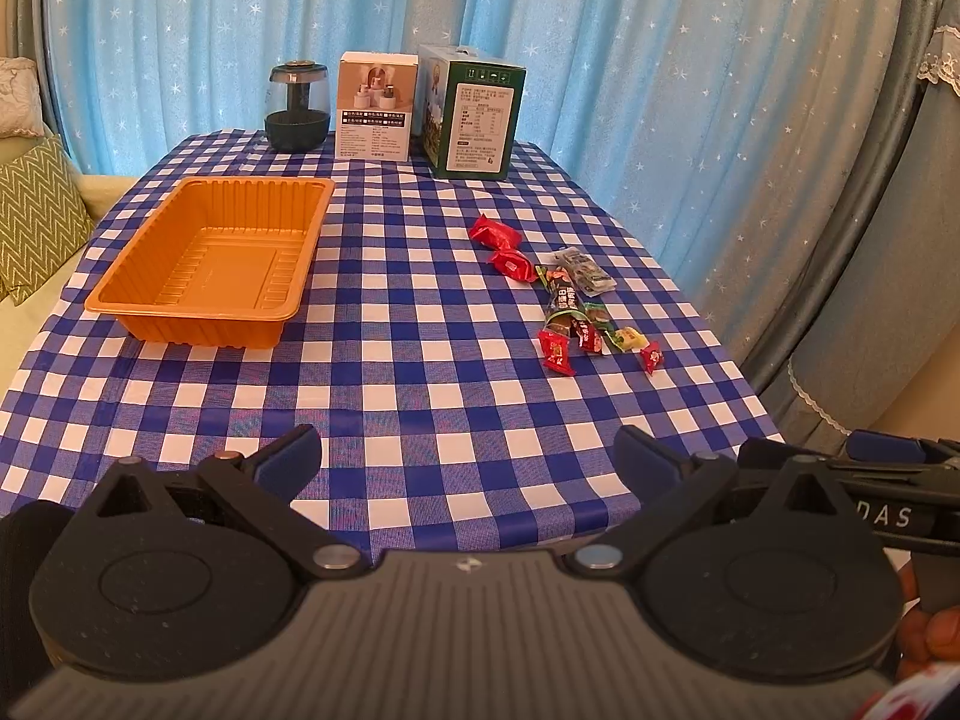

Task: Organize snacks

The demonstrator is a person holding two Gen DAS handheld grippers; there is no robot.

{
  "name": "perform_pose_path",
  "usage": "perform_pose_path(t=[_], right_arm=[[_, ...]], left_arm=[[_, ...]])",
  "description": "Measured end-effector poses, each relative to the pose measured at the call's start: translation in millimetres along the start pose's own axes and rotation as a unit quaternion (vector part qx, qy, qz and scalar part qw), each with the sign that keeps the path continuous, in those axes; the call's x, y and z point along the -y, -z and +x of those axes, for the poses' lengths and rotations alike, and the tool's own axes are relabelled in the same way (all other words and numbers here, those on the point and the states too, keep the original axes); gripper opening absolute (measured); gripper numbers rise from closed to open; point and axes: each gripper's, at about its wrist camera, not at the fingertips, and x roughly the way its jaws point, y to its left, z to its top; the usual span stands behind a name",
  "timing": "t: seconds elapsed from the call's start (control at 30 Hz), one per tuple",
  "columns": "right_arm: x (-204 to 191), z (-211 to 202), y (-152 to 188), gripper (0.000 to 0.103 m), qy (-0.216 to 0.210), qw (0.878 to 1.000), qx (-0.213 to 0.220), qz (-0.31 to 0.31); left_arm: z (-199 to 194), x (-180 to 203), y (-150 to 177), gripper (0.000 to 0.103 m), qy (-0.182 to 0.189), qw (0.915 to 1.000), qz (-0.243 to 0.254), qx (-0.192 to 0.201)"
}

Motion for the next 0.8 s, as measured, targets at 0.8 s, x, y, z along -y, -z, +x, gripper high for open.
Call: perform_pose_path(t=[0.8], right_arm=[[68,47,-55,0.102,0.021,0.999,0.047,0.018]], left_arm=[[111,16,-51,0.099,0.026,0.9988,0.042,0.007]])
